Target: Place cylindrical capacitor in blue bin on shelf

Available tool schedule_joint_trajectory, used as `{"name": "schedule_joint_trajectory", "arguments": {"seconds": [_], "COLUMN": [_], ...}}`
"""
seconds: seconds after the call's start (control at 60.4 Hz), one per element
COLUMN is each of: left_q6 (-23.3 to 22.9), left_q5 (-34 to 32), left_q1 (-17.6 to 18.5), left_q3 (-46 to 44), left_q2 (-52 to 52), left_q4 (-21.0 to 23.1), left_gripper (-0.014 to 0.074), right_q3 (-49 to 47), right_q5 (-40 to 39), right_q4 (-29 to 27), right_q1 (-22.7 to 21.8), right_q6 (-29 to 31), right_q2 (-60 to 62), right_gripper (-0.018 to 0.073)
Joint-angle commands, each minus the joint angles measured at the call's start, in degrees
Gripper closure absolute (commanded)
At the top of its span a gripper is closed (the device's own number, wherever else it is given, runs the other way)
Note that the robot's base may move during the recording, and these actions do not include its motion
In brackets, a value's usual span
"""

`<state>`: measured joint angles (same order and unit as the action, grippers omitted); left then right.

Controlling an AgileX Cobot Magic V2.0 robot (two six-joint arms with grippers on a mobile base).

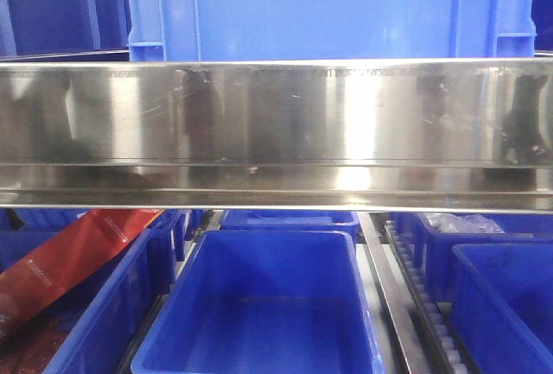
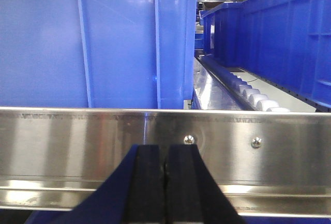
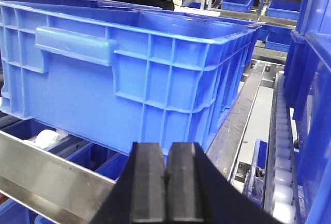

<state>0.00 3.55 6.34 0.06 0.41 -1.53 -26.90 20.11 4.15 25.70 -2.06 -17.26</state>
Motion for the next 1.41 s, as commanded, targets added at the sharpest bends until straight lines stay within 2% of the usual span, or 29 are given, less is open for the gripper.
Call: {"name": "schedule_joint_trajectory", "arguments": {"seconds": [0.0,0.546,0.695,0.794,0.96,1.059,1.159,1.39], "left_q6": [0.0,0.0,0.0,0.0,0.0,0.0,0.0,0.0], "left_q5": [-1.5,-1.5,-1.5,-1.5,-1.5,-1.5,-1.5,-1.5], "left_q1": [0.0,0.0,0.0,0.0,0.0,0.0,0.0,0.0], "left_q3": [-0.1,-0.1,-0.1,-0.1,-0.1,-0.1,-0.1,-0.1], "left_q2": [-0.4,-0.4,-0.4,-0.4,-0.4,-0.4,-0.4,-0.4], "left_q4": [0.3,0.3,0.3,0.3,0.3,0.3,0.3,0.3], "left_gripper": [0.0707,0.0707,0.0707,0.0707,0.0707,0.0707,0.0707,0.0707], "right_q3": [0.1,0.1,0.4,0.4,2.6,6.7,11.6,23.1], "right_q5": [-1.7,-1.7,-4.8,-5.2,-4.9,-7.6,-10.5,-12.5], "right_q4": [0.4,0.1,-1.8,-2.9,-7.6,-10.4,-10.9,-10.9], "right_q1": [0.0,0.0,-0.4,-3.2,-12.8,-19.3,-23.4,-27.3], "right_q6": [0.0,0.0,0.0,0.1,5.2,5.4,5.4,5.4], "right_q2": [0.3,0.3,0.4,0.6,1.1,3.5,6.8,15.6], "right_gripper": [0.0721,0.0721,0.0721,0.0721,0.0721,0.0721,0.0721,0.0721]}}
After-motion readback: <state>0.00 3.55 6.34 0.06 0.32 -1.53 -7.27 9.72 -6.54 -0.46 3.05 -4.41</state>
